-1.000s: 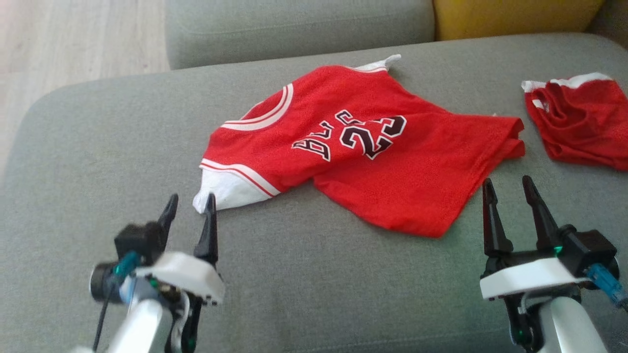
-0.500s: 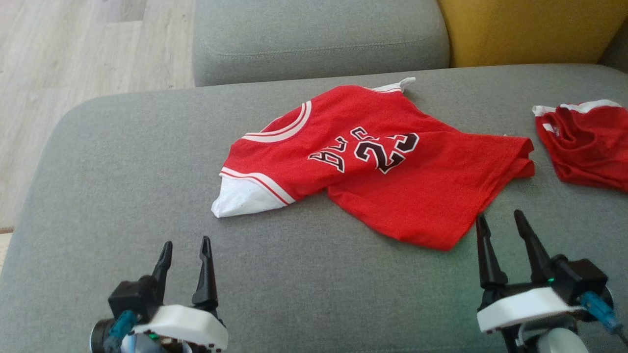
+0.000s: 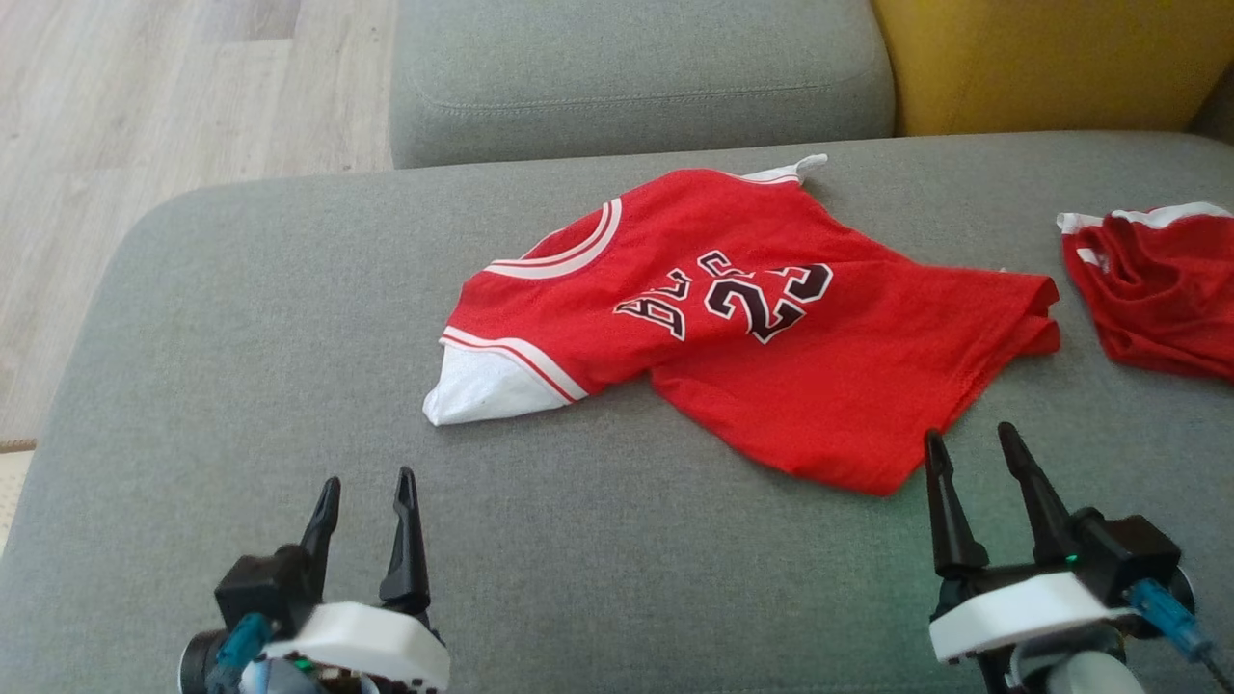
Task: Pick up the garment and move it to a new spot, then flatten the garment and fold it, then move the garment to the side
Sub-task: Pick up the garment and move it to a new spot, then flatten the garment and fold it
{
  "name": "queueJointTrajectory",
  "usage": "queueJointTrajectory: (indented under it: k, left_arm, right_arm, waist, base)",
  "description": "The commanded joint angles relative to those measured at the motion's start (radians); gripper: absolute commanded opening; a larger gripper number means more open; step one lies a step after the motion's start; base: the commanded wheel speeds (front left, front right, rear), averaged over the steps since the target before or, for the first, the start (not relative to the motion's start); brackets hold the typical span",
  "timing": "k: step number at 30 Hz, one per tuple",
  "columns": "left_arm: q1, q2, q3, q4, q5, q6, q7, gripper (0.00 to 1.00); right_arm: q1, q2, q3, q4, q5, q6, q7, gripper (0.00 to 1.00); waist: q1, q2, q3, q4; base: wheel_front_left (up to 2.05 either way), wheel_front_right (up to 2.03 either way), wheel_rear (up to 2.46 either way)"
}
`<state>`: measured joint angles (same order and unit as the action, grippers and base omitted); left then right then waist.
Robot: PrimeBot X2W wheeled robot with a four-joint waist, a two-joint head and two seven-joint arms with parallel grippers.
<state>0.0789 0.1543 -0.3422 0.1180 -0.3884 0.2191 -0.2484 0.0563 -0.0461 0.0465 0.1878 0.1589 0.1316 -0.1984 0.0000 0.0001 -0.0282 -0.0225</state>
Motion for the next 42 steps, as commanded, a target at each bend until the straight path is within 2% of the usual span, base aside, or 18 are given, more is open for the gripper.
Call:
queueJointTrajectory:
  k: [1, 20, 25, 32, 42]
  left_arm:
    - [-0.031, 0.001, 0.036, -0.030, 0.011, -0.002, -0.012, 1.00]
    - [-0.035, 0.004, 0.034, -0.023, 0.009, 0.002, -0.013, 1.00]
    - [-0.046, 0.003, 0.027, -0.027, 0.014, 0.002, -0.012, 1.00]
    - [-0.085, -0.010, 0.007, -0.020, 0.023, -0.007, -0.013, 1.00]
    - [-0.126, -0.035, 0.001, 0.006, 0.033, -0.022, -0.013, 1.00]
  right_arm:
    - [-0.030, -0.004, 0.026, -0.027, 0.009, -0.001, -0.009, 1.00]
    - [-0.034, -0.004, 0.016, -0.022, 0.000, -0.001, -0.007, 1.00]
    - [-0.066, -0.004, -0.045, -0.006, -0.038, -0.001, 0.020, 1.00]
    - [-0.205, -0.004, -0.170, 0.110, -0.117, -0.001, 0.124, 1.00]
    - [-0.369, -0.004, -0.268, 0.370, -0.128, -0.001, 0.264, 1.00]
  waist:
    - [0.0000, -0.0001, 0.001, 0.000]
    - [0.0000, -0.0001, 0.021, 0.003]
    - [0.0000, -0.0001, 0.056, 0.007]
    - [0.0000, -0.0001, 0.141, 0.034]
    - [0.0000, -0.0001, 0.217, 0.093]
  base:
    - [0.00, 0.00, 0.00]
    - [0.00, 0.00, 0.00]
    - [0.00, 0.00, 0.00]
    - [0.00, 0.00, 0.00]
    - [0.00, 0.00, 0.00]
